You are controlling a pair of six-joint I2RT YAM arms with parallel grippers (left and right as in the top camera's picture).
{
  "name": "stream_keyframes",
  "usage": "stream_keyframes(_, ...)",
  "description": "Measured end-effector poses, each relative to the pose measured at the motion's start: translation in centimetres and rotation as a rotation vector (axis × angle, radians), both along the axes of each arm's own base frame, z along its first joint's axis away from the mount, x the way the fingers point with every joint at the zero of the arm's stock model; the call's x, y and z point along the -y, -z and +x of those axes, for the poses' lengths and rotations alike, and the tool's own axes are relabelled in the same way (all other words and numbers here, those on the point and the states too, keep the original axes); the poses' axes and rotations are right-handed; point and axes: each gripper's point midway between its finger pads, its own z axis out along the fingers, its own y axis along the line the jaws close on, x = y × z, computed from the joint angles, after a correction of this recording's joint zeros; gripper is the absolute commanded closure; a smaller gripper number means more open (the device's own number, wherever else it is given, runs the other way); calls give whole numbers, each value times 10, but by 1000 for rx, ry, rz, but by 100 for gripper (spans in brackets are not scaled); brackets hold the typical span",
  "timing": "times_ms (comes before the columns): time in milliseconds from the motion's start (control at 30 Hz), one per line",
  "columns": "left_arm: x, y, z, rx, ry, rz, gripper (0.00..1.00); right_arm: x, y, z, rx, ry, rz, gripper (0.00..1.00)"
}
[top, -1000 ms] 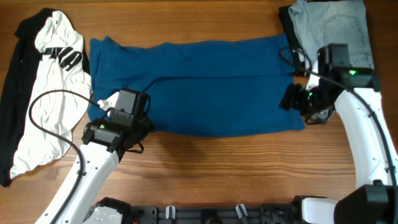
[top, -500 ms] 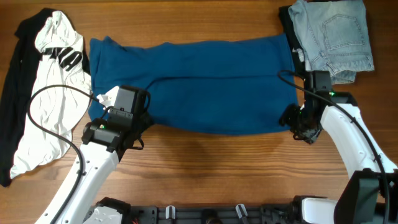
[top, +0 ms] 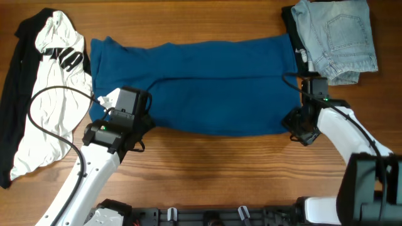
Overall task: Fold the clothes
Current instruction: 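Grasp the near hem with both grippers and fold it toward the collar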
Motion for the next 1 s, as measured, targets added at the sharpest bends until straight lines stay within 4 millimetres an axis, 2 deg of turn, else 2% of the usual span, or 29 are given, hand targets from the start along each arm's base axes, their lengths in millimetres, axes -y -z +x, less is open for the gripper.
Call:
stream_keyframes(33,0,0,-1,-3,0,1,96,0,4,1,-6,0,0,46)
stream_keyframes(67,0,1,-1,-5,0,2,96,0,8,2,-12,-3,1,53)
stream_keyframes(133,-2,1,-2,-8,-4,11,96,1,10,5,-7,-9,-2,78)
stream_keyframes(167,-3,1,-3,-10,-6,17,96,1,10,6,-4,-15,-5,96)
stream_keyframes(300,-9,3,-8,-31,-14,46,96,-2,10,10,5,-50,8,96)
stream_keyframes(400,-13,7,-21,-89,-11,65,96,-5,9,-6,-56,-64,22,96)
stream_keyframes(433,-15,8,-26,-108,-10,71,96,-6,7,-17,-94,-76,35,96)
stream_keyframes(467,-18,6,-36,-144,-8,84,96,-7,4,-24,-105,-84,42,96)
stream_keyframes(500,-19,4,-38,-146,-6,85,96,-6,0,-27,-108,-88,45,96)
stream_keyframes(567,-20,-12,-46,-146,-4,81,96,-9,-19,-37,-89,-110,68,96)
stream_keyframes(633,-17,-39,-48,-68,2,37,96,-14,-45,-41,-14,-152,101,96)
stream_keyframes(733,-15,-45,-51,-47,8,13,96,-16,-55,-42,25,-188,114,96)
stream_keyframes(800,-12,-43,-44,-43,20,8,96,-17,-56,-34,61,-202,117,96)
stream_keyframes(867,-6,-41,-25,-16,46,11,96,-18,-56,-17,121,-214,116,96)
stream_keyframes(1000,6,-19,17,-9,107,41,96,-18,-53,12,209,-222,113,96)
